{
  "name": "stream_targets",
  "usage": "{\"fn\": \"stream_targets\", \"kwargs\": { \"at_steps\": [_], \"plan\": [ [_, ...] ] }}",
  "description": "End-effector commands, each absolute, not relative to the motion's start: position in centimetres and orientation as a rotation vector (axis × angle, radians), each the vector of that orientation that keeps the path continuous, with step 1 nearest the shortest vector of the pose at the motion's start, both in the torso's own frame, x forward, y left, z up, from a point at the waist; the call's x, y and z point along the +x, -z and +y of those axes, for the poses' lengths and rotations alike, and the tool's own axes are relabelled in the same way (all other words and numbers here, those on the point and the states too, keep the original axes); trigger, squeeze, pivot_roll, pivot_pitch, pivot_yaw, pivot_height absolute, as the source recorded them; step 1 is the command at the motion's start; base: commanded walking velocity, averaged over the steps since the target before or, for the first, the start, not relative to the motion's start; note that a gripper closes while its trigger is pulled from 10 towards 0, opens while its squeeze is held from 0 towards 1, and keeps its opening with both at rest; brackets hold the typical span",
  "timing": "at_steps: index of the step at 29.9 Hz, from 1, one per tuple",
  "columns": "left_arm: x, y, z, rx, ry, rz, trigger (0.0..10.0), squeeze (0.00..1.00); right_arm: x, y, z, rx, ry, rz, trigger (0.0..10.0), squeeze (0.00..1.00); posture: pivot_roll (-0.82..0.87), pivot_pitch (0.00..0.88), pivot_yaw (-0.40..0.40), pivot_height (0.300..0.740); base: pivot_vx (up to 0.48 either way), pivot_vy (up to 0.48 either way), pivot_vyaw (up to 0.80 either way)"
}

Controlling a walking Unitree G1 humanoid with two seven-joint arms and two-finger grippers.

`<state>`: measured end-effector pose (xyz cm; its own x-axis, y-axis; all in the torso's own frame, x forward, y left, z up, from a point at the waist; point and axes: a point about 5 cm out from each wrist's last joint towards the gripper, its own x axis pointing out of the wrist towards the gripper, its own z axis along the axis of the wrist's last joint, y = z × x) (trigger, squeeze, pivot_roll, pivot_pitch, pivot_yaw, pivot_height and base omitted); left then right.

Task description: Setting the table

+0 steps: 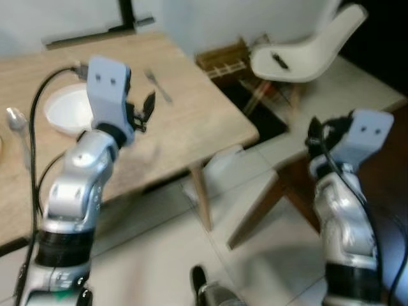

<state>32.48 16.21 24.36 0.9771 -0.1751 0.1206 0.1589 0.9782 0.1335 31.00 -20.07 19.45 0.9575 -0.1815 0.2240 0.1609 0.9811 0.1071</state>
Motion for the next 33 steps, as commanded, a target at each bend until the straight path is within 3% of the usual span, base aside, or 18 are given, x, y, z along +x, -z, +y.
{"fn": "stream_targets", "kwargs": {
  "at_steps": [1, 25, 33],
  "plan": [
    [32.41, -25.08, 16.27, 0.132, 0.167, -0.160, 10.0, 0.00, 30.99, -19.41, -20.01, 0.084, 0.172, -0.233, 10.0, 0.00, -0.07, 0.040, 0.046, 0.740, -0.465, 0.000, -0.54],
    [32.51, -24.98, 16.20, 0.131, 0.172, -0.159, 10.0, 0.00, 30.95, -18.98, -20.14, 0.064, 0.175, -0.215, 10.0, 0.00, -0.07, 0.039, 0.048, 0.740, -0.467, 0.000, 0.00],
    [32.60, -25.01, 16.10, 0.110, 0.169, -0.154, 10.0, 0.00, 30.90, -18.93, -20.14, 0.064, 0.176, -0.213, 10.0, 0.00, -0.07, 0.043, 0.052, 0.740, -0.039, 0.000, 0.00]
  ]
}}
